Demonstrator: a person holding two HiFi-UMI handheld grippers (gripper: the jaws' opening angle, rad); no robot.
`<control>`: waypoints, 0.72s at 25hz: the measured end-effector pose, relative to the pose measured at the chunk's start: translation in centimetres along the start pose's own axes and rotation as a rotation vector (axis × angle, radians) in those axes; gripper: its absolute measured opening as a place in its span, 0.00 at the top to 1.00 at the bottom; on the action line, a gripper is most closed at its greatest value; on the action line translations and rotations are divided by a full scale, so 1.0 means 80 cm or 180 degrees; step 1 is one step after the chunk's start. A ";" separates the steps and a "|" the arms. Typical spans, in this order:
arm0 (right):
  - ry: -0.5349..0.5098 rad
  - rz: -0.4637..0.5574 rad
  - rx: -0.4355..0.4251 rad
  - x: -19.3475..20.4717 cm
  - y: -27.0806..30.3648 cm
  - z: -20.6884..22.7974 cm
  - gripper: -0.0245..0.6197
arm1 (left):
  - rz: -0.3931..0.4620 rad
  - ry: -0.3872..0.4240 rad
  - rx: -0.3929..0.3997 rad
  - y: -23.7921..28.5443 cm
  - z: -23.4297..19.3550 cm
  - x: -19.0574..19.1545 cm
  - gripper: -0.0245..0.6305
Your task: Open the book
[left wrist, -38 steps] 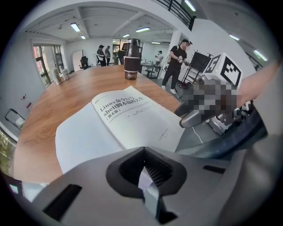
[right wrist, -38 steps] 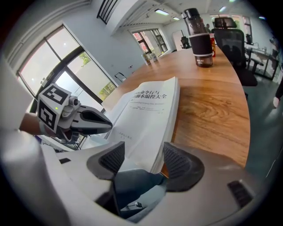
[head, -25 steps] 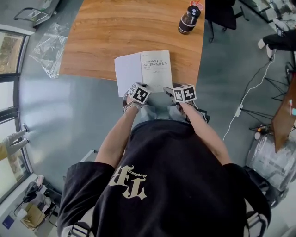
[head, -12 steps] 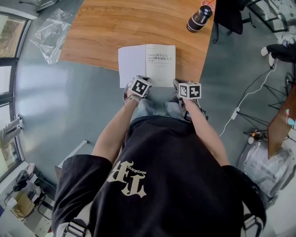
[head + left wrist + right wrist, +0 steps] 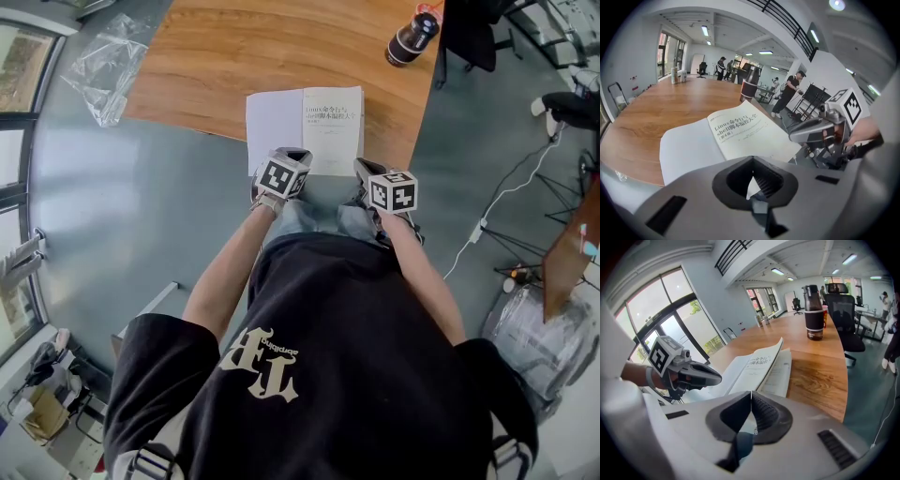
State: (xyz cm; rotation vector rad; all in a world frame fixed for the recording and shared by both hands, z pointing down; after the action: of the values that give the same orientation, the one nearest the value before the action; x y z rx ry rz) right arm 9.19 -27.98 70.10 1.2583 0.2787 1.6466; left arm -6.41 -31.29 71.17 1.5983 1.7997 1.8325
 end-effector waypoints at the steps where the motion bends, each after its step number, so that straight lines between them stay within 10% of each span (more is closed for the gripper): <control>1: -0.0054 0.0007 -0.0021 -0.004 0.000 -0.006 0.97 | 0.0072 -0.0051 0.0056 -0.005 0.002 -0.009 0.95; 9: -0.0471 0.0021 -0.0130 -0.026 0.007 -0.058 0.97 | 0.0405 -0.0383 0.0501 -0.030 0.023 -0.078 0.93; 18: -0.0914 -0.0004 -0.0266 -0.030 0.015 -0.096 0.97 | 0.0188 -0.0525 0.0547 -0.014 0.044 -0.082 0.75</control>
State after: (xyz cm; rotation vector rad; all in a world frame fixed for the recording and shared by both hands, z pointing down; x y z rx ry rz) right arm 2.09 -27.68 66.13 1.4089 0.0340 1.4385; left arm -1.71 -33.20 65.63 1.8212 1.8983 1.5522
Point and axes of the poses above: the fingertips, and each gripper's own axes: y forward along the fingers, z to its right, x out of its underside, the point moved 4 cm from there along -y, backward along the fingers, and after that the axes turned 5 degrees about -x, right-handed, at the moved point
